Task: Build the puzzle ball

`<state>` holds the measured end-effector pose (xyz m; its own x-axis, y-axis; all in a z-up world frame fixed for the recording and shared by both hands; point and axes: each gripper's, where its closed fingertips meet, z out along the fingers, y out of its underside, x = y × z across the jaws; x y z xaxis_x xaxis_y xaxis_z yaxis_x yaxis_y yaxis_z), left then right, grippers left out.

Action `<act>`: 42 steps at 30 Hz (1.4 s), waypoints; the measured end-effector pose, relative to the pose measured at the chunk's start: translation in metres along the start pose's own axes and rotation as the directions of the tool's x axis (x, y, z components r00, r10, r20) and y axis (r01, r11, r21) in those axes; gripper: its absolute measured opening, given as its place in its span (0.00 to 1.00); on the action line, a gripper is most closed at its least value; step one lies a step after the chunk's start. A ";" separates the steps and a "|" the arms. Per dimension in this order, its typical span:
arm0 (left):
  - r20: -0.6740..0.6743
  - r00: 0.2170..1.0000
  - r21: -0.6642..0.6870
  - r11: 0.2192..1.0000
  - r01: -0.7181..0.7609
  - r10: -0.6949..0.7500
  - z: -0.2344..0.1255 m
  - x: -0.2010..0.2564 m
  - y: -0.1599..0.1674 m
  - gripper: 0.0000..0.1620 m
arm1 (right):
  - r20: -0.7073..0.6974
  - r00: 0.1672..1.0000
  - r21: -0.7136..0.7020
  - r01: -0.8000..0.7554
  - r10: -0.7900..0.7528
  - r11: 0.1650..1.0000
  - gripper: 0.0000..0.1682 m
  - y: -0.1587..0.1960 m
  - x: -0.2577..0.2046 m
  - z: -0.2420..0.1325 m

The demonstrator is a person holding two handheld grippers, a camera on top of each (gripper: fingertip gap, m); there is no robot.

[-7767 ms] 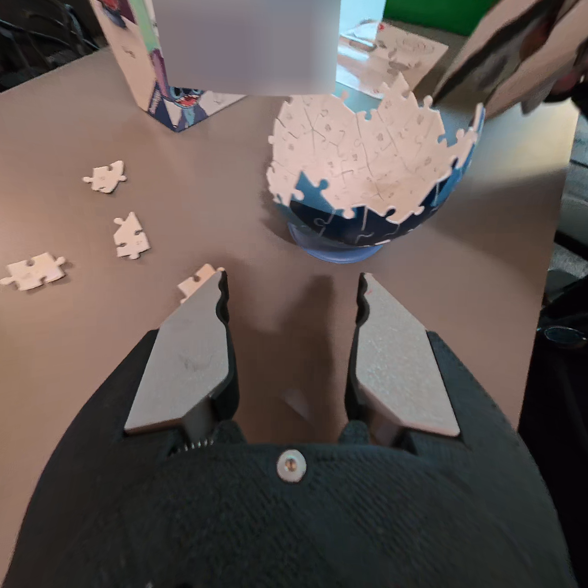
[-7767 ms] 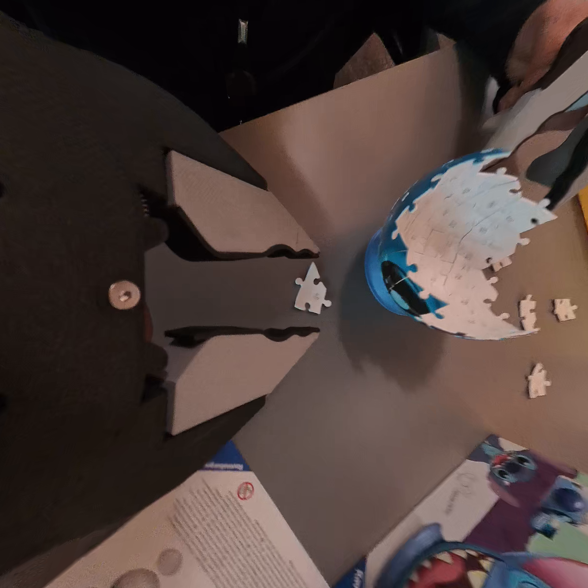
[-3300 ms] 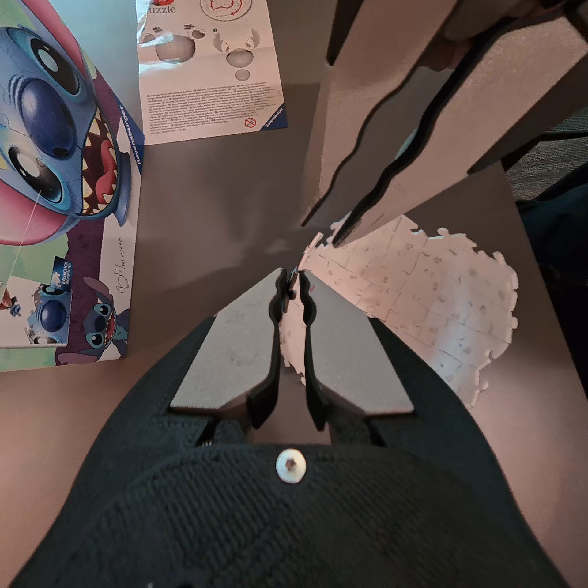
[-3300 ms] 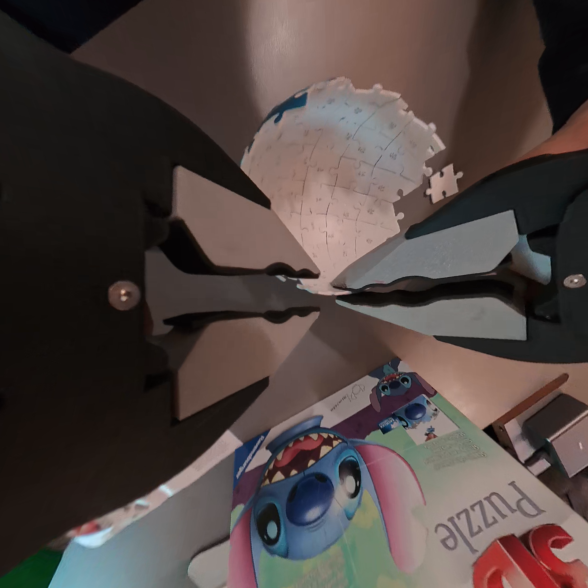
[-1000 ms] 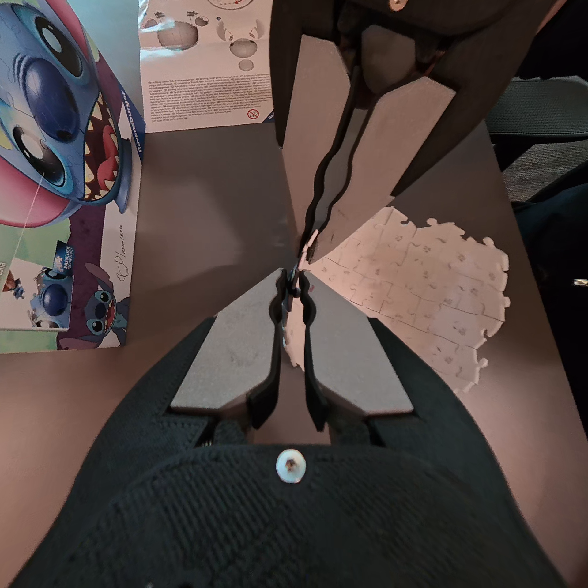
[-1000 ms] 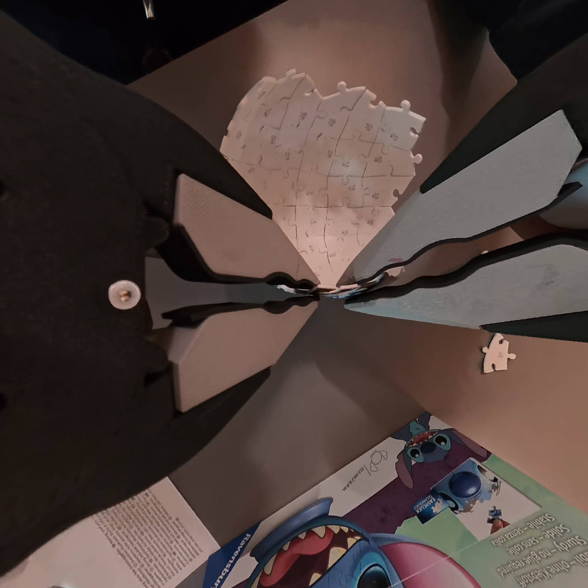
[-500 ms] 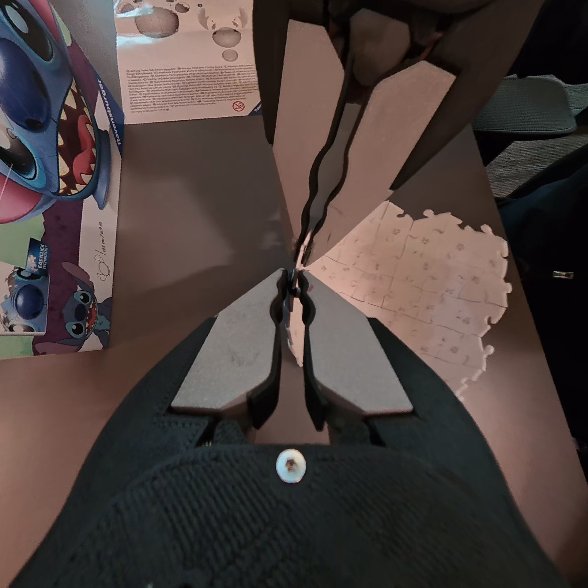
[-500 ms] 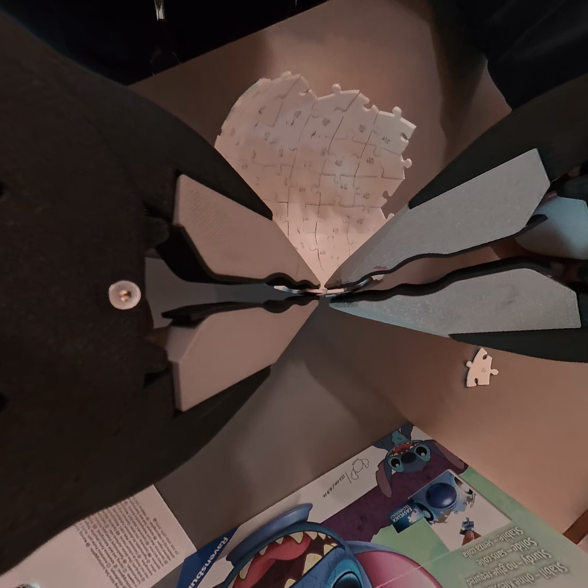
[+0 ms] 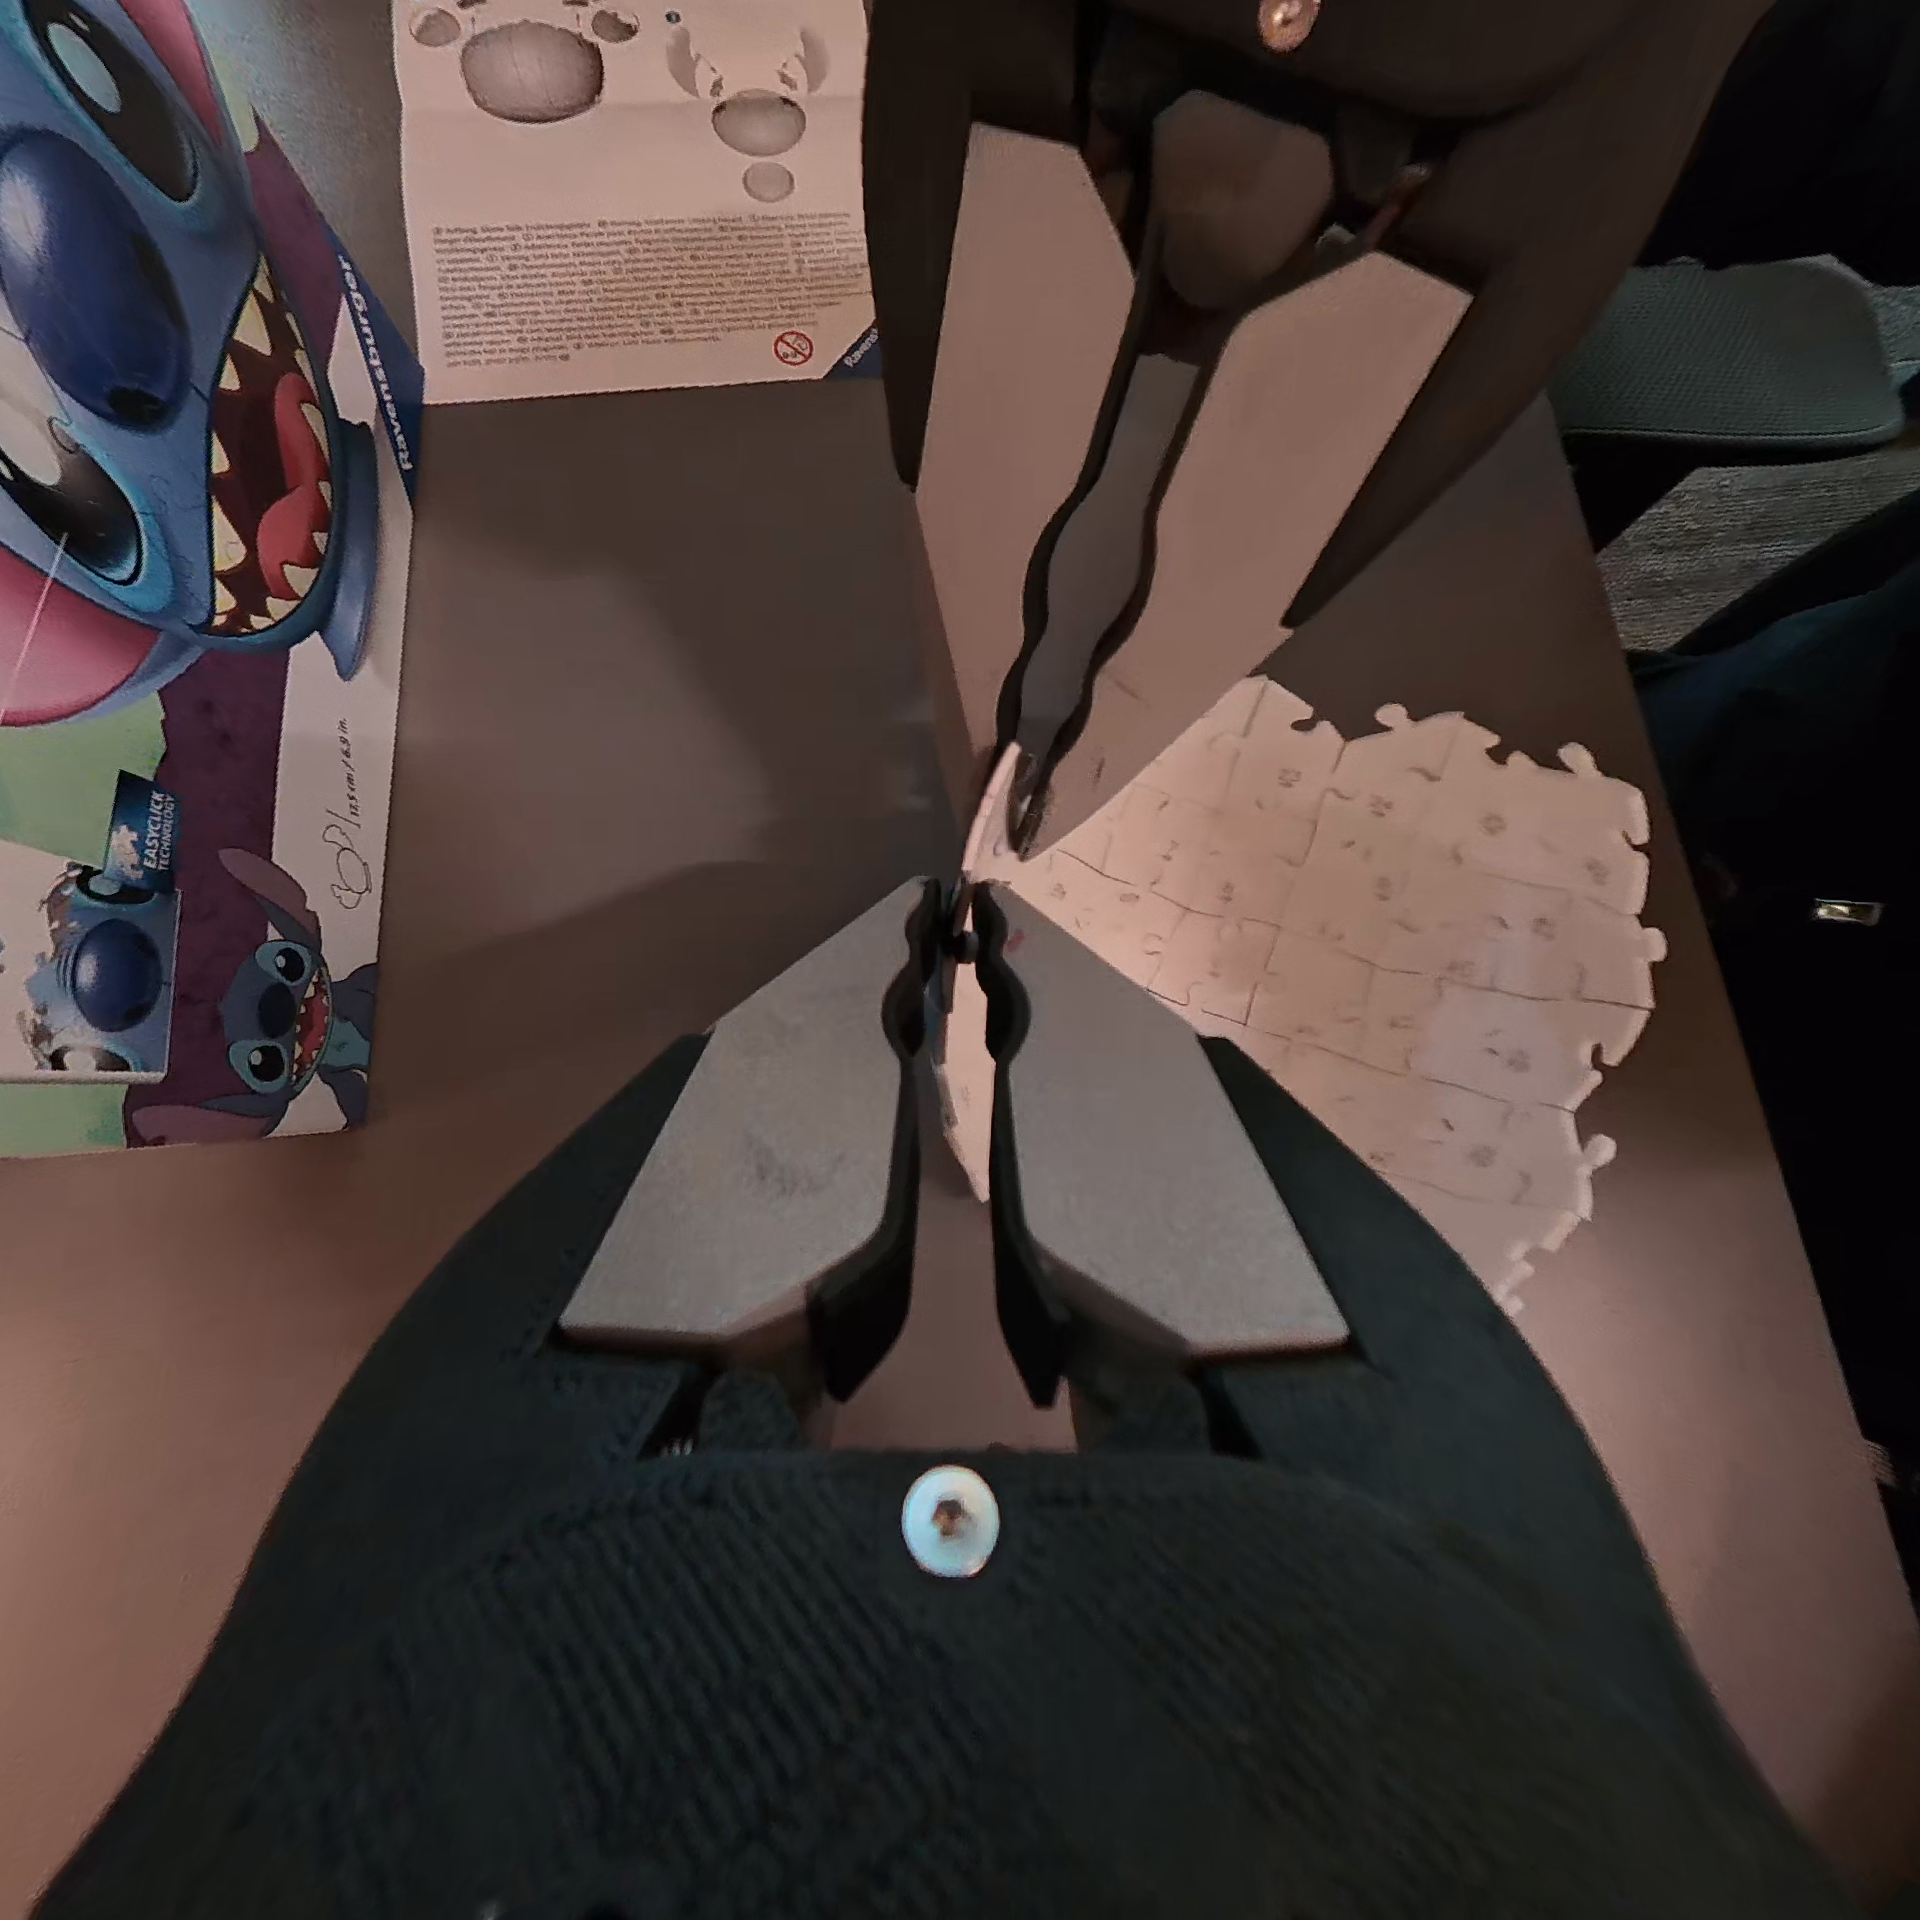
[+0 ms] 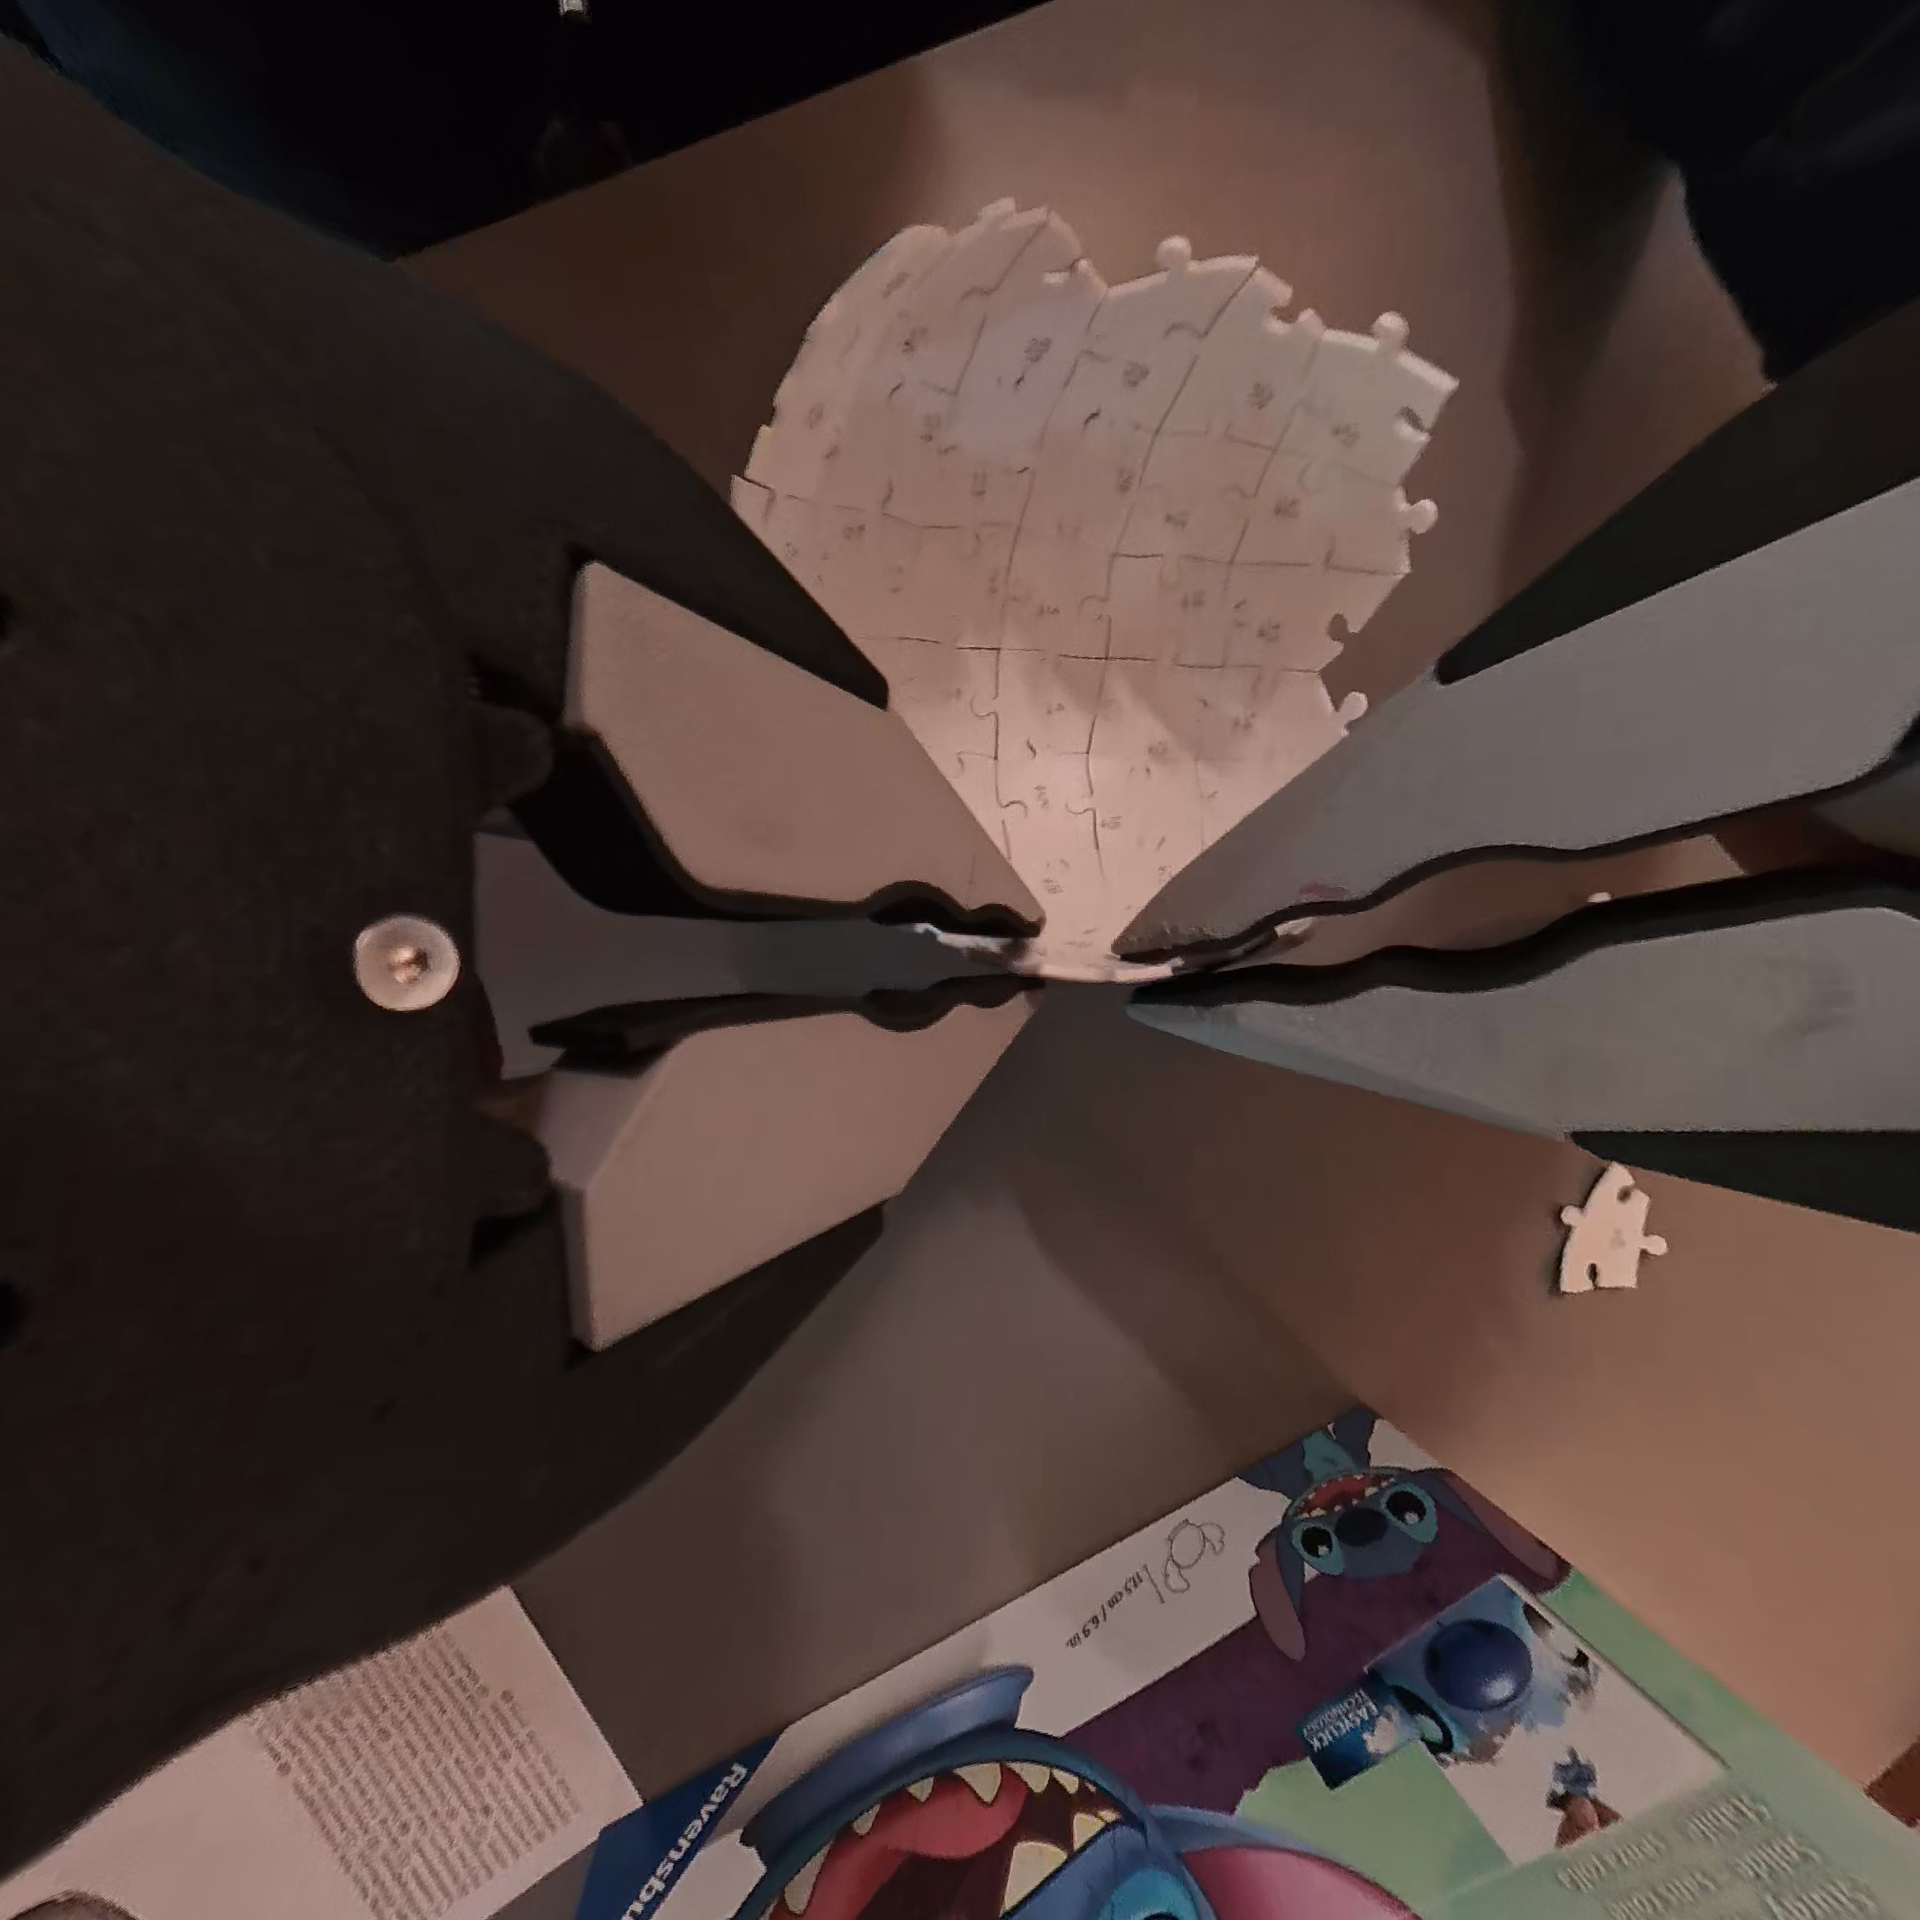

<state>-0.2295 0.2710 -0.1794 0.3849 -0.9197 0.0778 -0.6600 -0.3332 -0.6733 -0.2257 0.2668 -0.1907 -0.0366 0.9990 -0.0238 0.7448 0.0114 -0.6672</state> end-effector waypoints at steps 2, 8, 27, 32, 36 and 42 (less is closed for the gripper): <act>0.002 1.000 -0.001 1.000 0.000 0.000 0.000 0.000 0.000 0.02 | -0.004 1.000 -0.007 0.008 -0.008 1.000 0.02 0.000 0.000 0.000; 0.008 1.000 0.002 1.000 -0.008 0.008 0.000 0.000 -0.001 0.02 | 0.004 0.998 -0.014 0.055 -0.055 0.998 0.03 0.001 0.000 0.006; 0.078 0.995 -0.038 0.997 -0.060 0.063 -0.003 -0.002 -0.001 0.02 | 0.006 0.999 0.034 0.035 -0.035 0.999 0.01 -0.001 0.003 0.008; 0.077 0.995 -0.037 0.998 -0.056 0.059 -0.004 -0.002 0.000 0.02 | 0.003 0.999 0.053 0.039 -0.039 0.998 0.01 -0.004 0.003 0.008; 0.078 0.995 -0.037 0.998 -0.057 0.060 -0.004 -0.003 0.000 0.02 | 0.004 0.999 0.094 0.044 -0.045 0.995 0.01 -0.009 0.003 0.004; 0.067 0.996 -0.041 0.997 -0.059 0.062 -0.003 -0.001 0.001 0.02 | 0.022 0.998 0.116 0.048 -0.051 0.992 0.00 -0.011 0.002 0.005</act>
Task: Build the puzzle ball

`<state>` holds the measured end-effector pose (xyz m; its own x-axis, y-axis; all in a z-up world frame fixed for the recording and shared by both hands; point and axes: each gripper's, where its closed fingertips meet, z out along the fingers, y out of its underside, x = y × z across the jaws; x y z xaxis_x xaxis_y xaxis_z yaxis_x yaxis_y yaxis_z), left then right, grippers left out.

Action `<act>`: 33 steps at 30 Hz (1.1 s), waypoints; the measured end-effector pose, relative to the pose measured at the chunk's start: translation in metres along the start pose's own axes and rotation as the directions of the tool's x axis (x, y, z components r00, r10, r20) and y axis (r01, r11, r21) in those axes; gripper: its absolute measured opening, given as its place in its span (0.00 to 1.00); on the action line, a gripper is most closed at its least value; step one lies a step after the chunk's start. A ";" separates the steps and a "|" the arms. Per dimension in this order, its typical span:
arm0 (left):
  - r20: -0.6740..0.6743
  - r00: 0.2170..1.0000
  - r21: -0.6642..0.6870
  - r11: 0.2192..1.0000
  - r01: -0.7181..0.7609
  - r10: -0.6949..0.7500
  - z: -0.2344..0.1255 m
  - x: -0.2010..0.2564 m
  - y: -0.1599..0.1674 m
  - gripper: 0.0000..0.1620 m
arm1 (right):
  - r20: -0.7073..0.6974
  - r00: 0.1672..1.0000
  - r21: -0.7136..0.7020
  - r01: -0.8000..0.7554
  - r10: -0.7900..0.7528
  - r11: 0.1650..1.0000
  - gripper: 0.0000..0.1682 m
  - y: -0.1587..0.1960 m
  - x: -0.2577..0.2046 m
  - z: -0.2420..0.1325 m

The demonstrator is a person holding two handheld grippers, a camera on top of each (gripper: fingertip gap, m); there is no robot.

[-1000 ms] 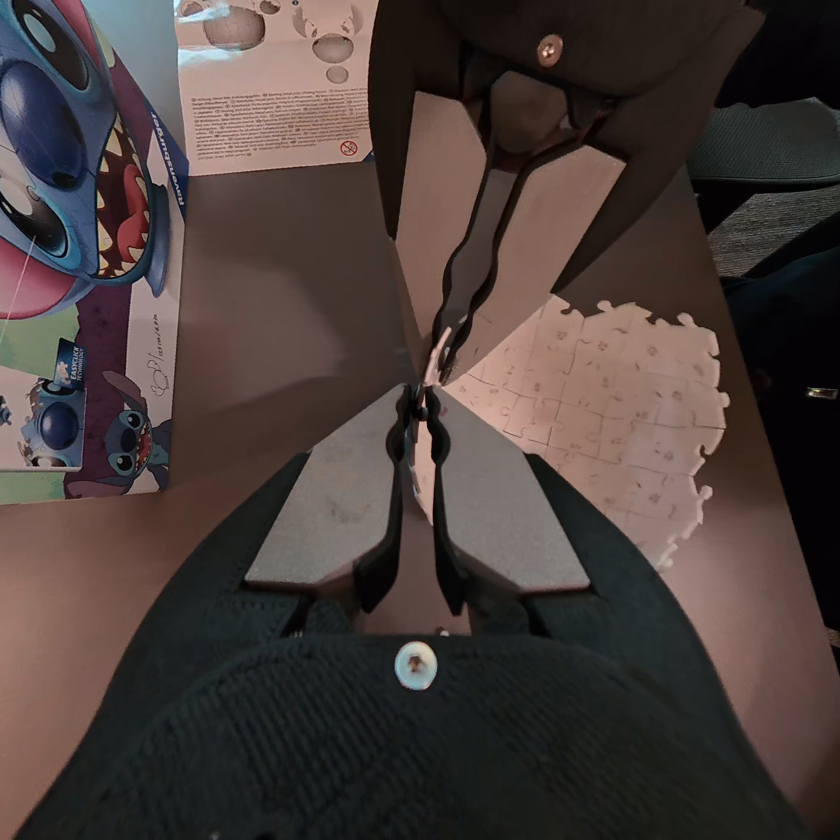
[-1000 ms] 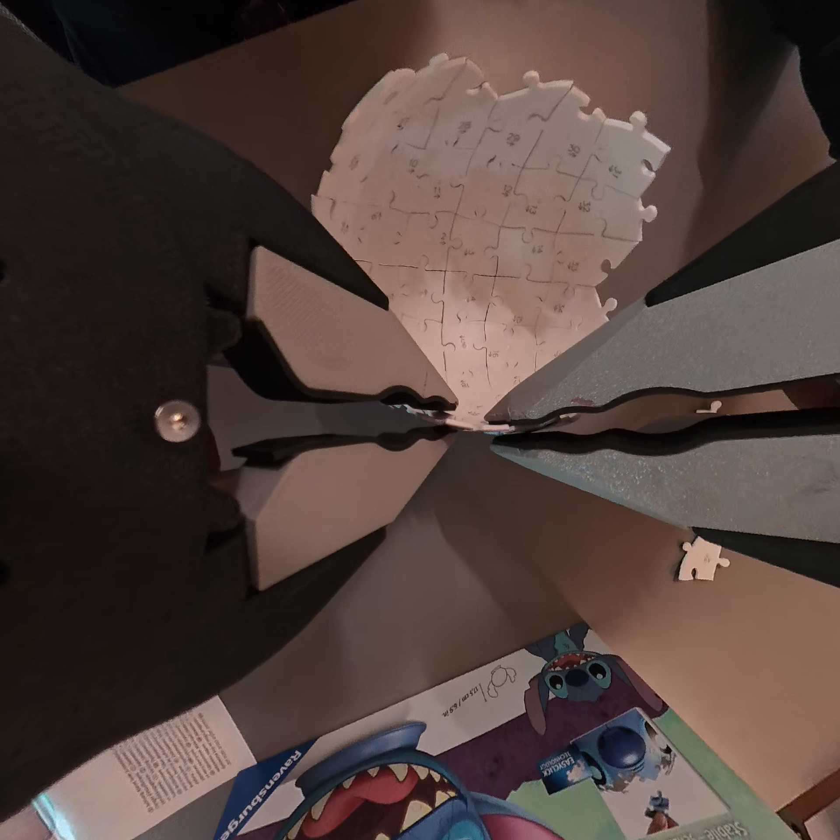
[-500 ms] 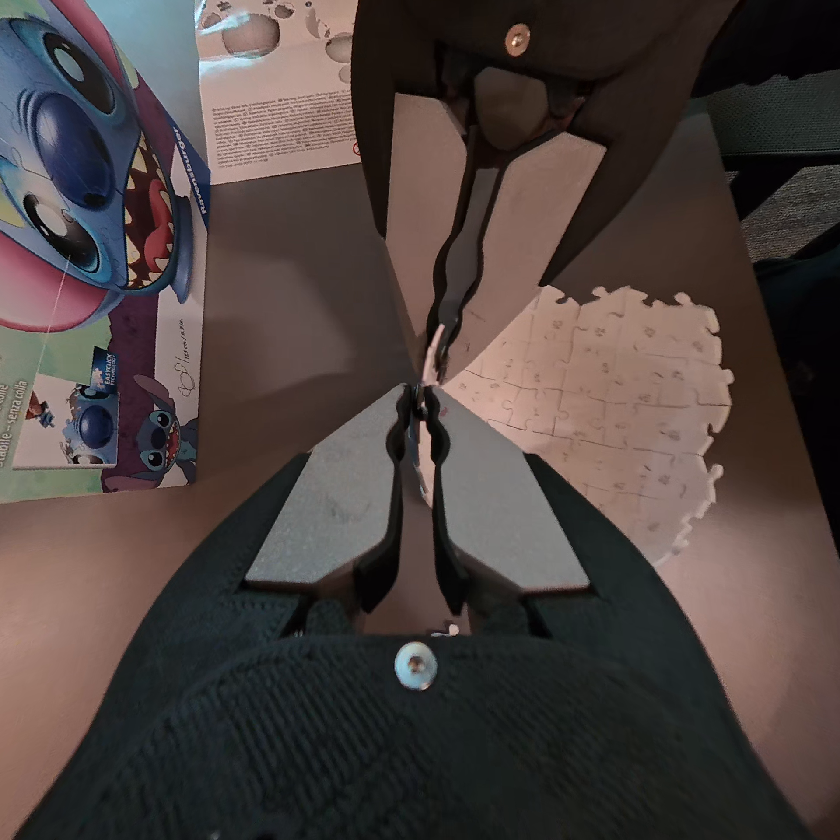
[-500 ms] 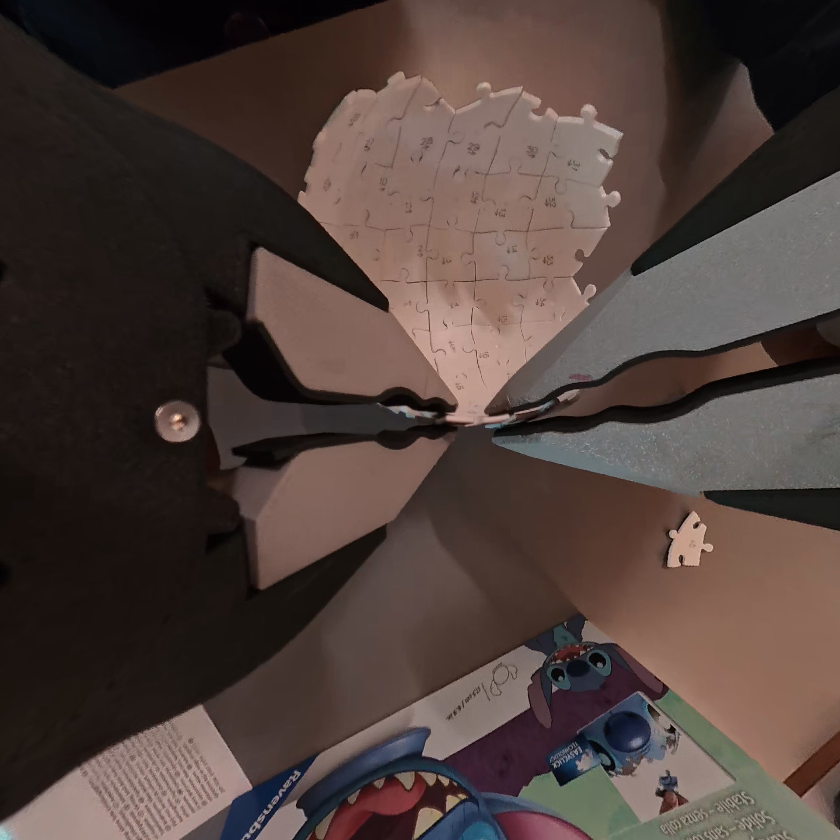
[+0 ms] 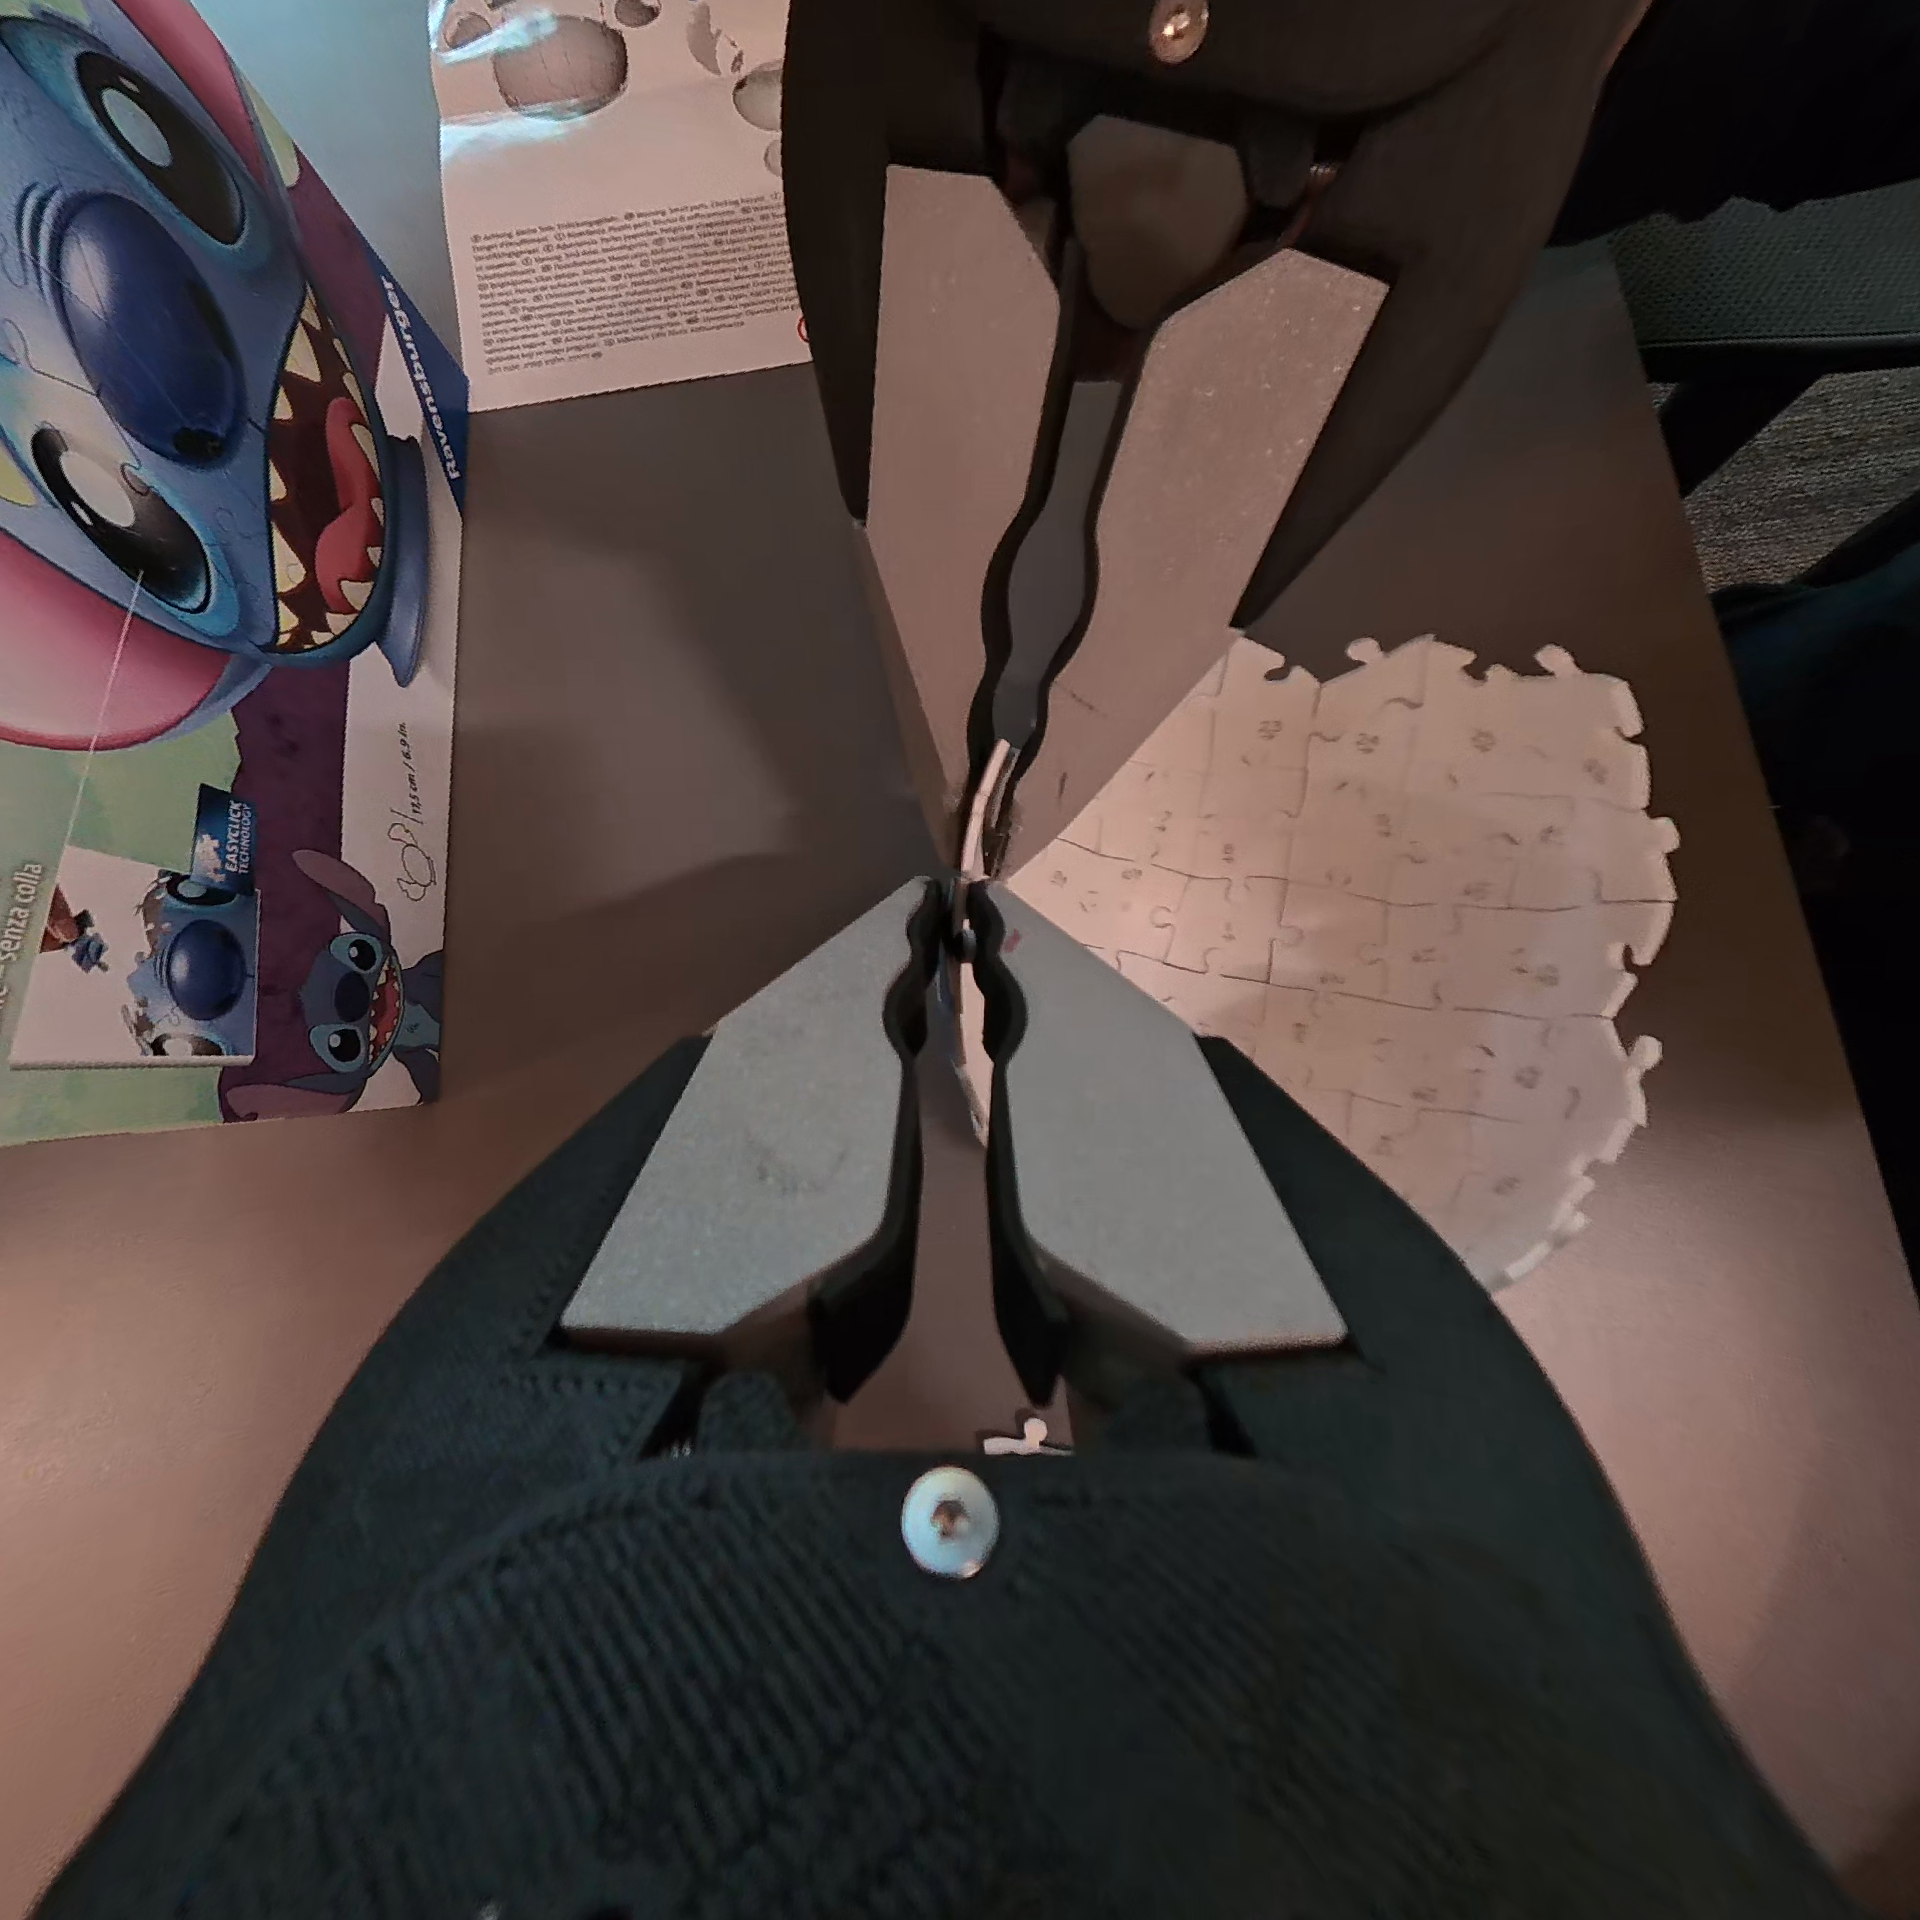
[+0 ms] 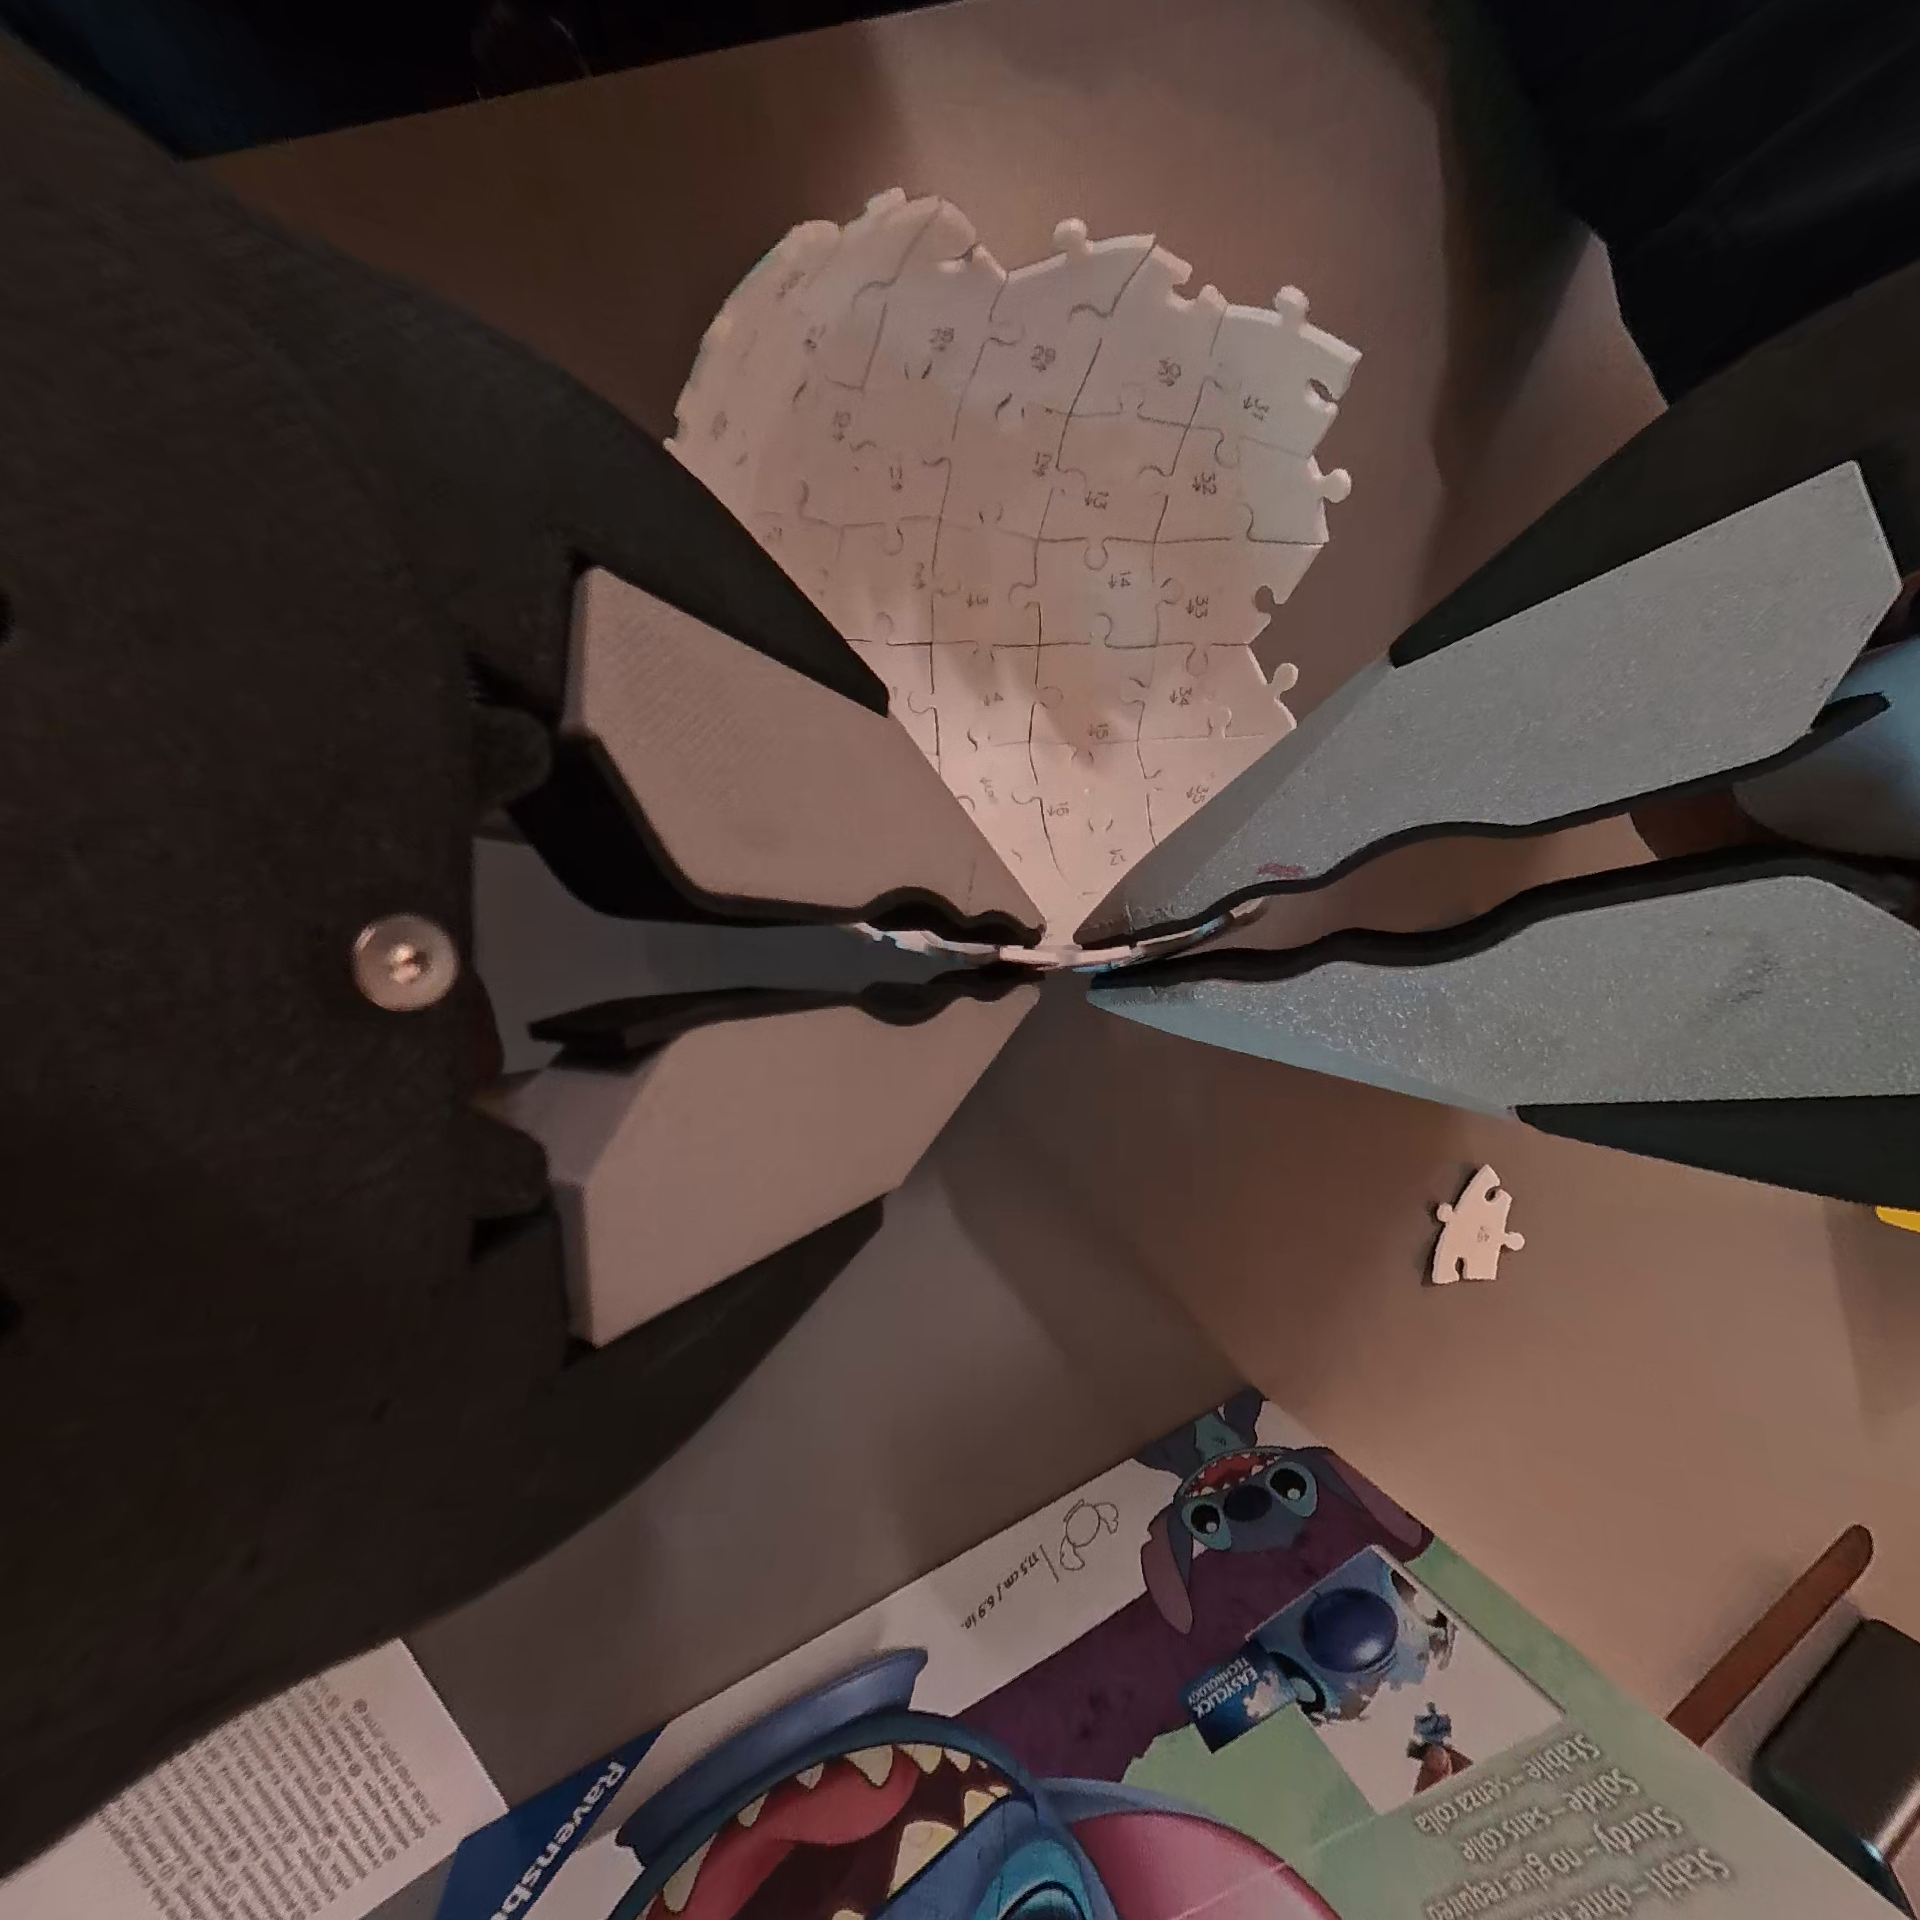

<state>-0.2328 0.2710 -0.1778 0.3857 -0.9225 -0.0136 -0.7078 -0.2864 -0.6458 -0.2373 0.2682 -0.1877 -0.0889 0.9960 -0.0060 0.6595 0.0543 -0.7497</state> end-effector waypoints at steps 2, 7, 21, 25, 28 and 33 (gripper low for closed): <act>-0.009 1.000 -0.001 1.000 0.005 -0.005 0.000 0.001 0.001 0.02 | 0.010 1.000 0.002 -0.004 0.004 1.000 0.00 0.000 -0.001 0.000; -0.025 0.999 0.006 1.000 0.025 -0.025 0.000 0.001 0.001 0.02 | 0.009 1.000 0.009 -0.023 0.023 1.000 0.00 0.001 -0.001 0.001; -0.052 0.995 0.041 0.995 0.089 -0.087 -0.021 -0.005 0.002 0.12 | 0.022 0.998 0.012 -0.051 0.050 0.999 0.00 0.003 -0.004 0.004; -0.064 0.994 0.027 0.996 0.091 -0.089 -0.017 -0.003 0.004 0.12 | 0.026 0.998 0.016 -0.065 0.064 0.998 0.00 0.002 -0.003 0.004; -0.062 0.995 -0.005 0.997 0.077 -0.077 -0.008 0.000 0.007 0.12 | 0.019 0.998 0.019 -0.064 0.064 0.998 0.00 0.002 -0.003 0.003; -0.040 0.999 -0.034 0.999 0.033 -0.034 0.004 0.002 0.009 0.02 | 0.008 0.999 0.016 -0.049 0.049 0.999 0.00 0.001 -0.003 0.003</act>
